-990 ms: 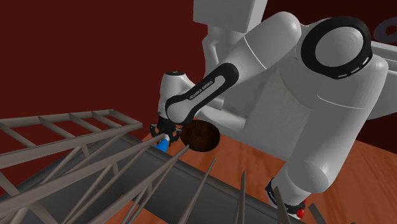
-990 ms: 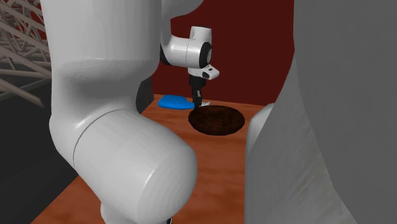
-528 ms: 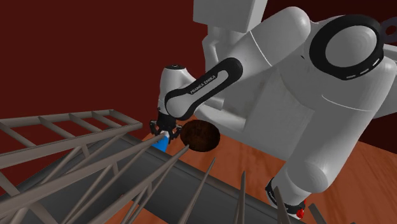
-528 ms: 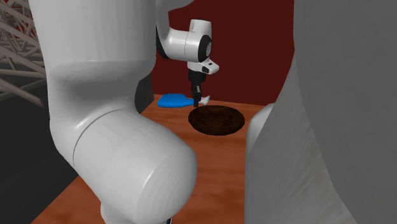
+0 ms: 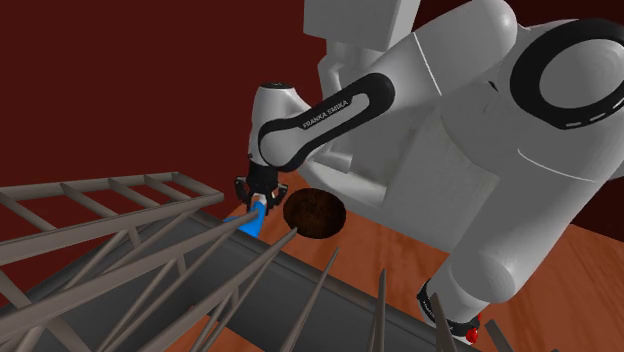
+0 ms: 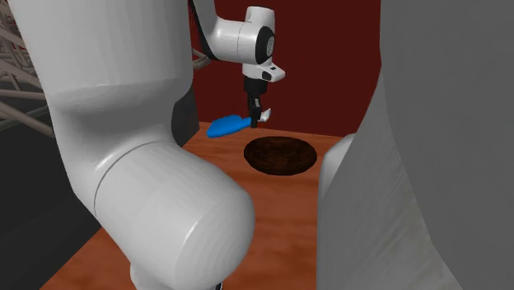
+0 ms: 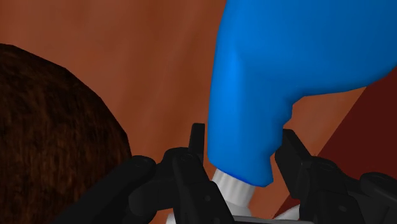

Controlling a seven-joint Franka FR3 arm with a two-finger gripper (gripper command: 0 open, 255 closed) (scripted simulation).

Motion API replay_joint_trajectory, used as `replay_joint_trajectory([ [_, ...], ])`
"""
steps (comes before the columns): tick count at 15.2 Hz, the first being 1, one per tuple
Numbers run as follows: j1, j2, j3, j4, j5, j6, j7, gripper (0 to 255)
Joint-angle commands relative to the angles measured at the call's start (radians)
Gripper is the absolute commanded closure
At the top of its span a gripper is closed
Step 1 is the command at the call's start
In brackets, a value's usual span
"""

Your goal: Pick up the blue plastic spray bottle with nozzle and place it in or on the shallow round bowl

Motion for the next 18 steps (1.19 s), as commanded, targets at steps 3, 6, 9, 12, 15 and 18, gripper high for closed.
replay_joint_trajectory([
  [3, -0.003, -0.04, 0.002, 0.016, 0.019, -0.054, -0.01, 255],
  [6, -0.004, -0.066, 0.001, 0.032, 0.03, -0.094, -0.016, 255],
  [9, -0.005, -0.089, 0.0, 0.05, 0.039, -0.133, -0.02, 255],
  [12, -0.036, -0.159, -0.034, -0.027, 0.076, -0.129, -0.11, 255],
  [15, -0.063, -0.221, -0.077, -0.094, 0.101, -0.13, -0.197, 255],
  [18, -0.091, -0.274, -0.123, -0.151, 0.114, -0.134, -0.282, 255],
])
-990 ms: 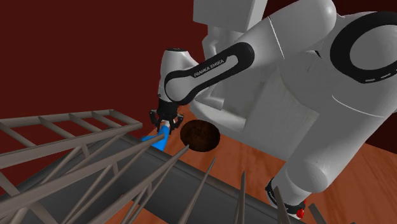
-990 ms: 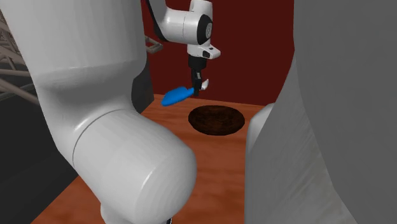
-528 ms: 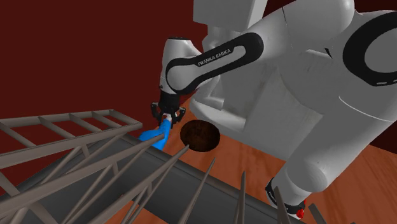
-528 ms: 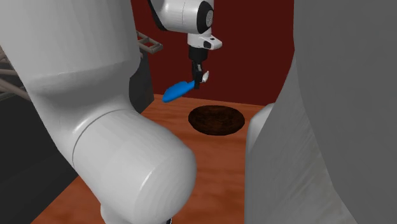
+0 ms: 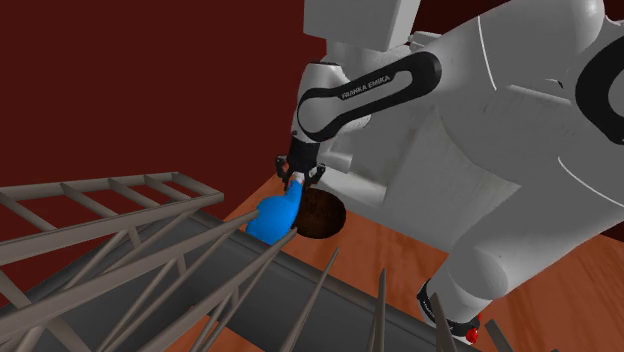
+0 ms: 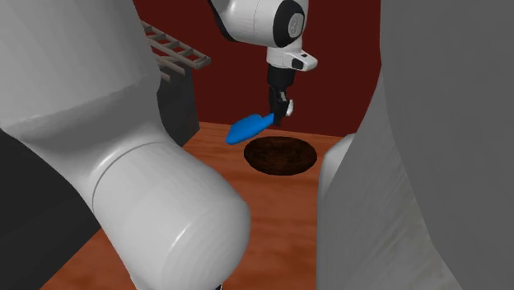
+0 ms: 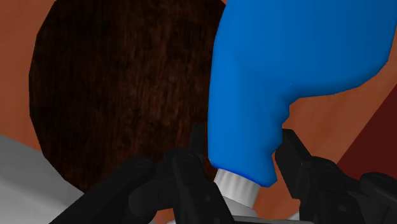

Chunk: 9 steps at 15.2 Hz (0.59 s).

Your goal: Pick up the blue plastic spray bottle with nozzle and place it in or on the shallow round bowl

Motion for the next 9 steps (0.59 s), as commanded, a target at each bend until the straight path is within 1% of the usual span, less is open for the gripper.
replay_joint_trajectory([
  [1, -0.015, -0.037, -0.028, -0.032, 0.008, -0.009, -0.05, 255],
  [7, -0.078, -0.111, -0.131, -0.11, -0.004, -0.022, -0.21, 255],
  [9, -0.077, -0.094, -0.129, -0.124, -0.002, 0.008, -0.212, 255],
])
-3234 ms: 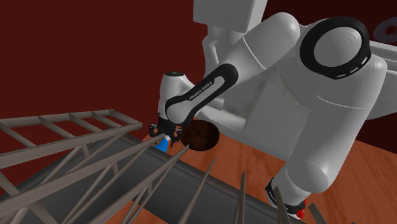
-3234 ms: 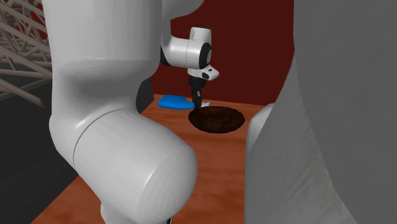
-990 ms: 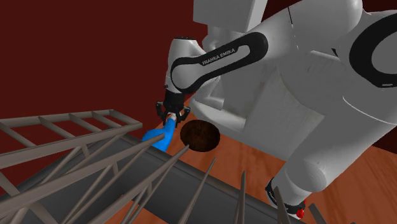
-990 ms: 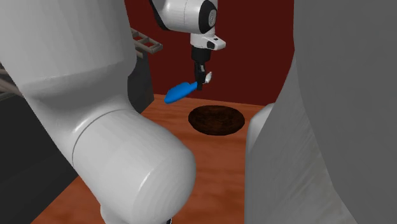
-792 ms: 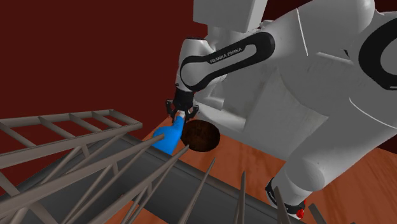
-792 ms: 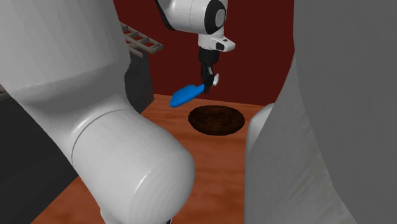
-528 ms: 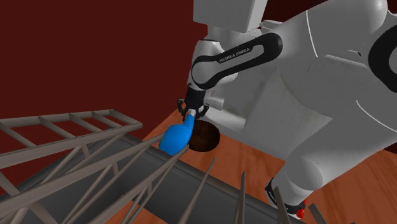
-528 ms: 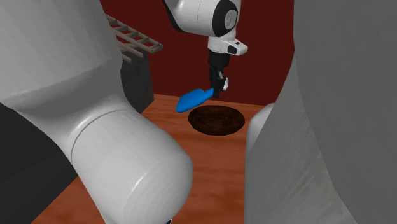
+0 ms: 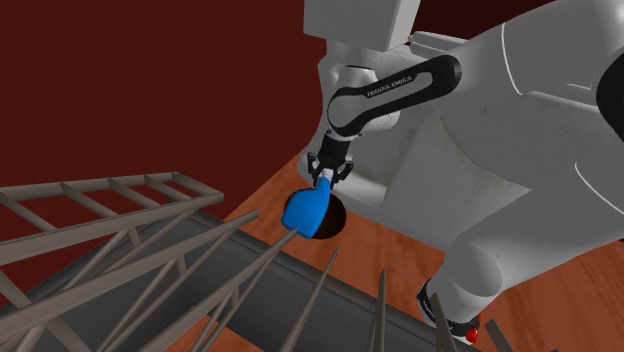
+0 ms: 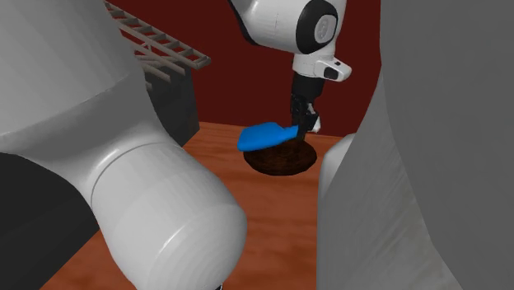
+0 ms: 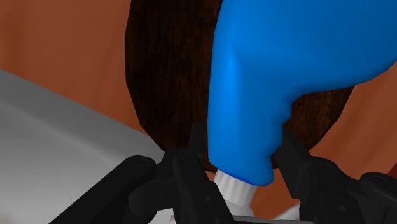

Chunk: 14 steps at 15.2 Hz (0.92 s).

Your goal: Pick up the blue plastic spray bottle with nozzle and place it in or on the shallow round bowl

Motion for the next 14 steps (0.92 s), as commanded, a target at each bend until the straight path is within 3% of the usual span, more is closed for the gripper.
replay_joint_trajectory([
  [1, -0.004, 0.02, -0.004, -0.012, -0.002, 0.032, -0.011, 255],
  [11, -0.003, 0.123, 0.004, -0.063, 0.002, 0.185, -0.02, 255],
  [14, -0.003, 0.123, 0.004, -0.063, 0.002, 0.185, -0.02, 255],
])
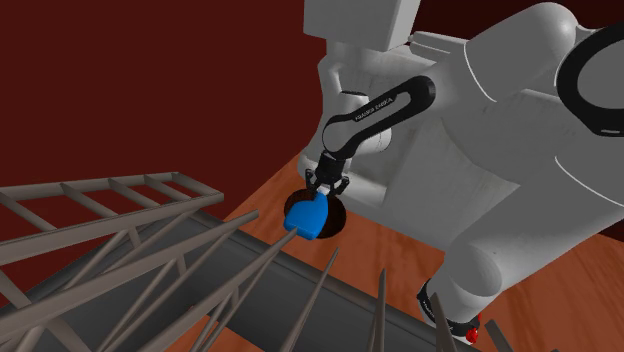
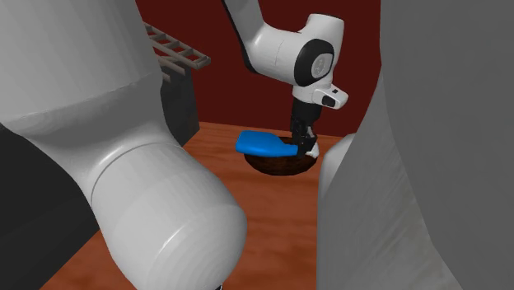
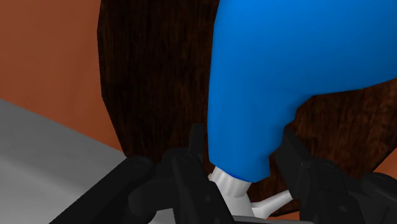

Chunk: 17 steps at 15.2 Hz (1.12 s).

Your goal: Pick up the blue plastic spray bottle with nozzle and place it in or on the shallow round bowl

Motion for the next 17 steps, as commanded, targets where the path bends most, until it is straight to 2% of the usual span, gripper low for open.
replay_joint_trajectory([
  [1, 0.001, 0.003, 0.001, -0.001, 0.0, 0.002, 0.0, 255],
  [5, 0.001, 0.003, 0.001, -0.001, 0.0, 0.002, 0.0, 255],
  [6, 0.001, 0.003, 0.001, -0.002, 0.0, 0.002, 0.0, 0],
  [11, 0.001, 0.003, 0.001, -0.001, 0.0, 0.002, 0.0, 0],
  [15, -0.005, -0.096, -0.013, 0.048, -0.005, -0.147, 0.0, 0],
  [17, -0.005, -0.096, -0.013, 0.048, -0.005, -0.147, 0.0, 0],
])
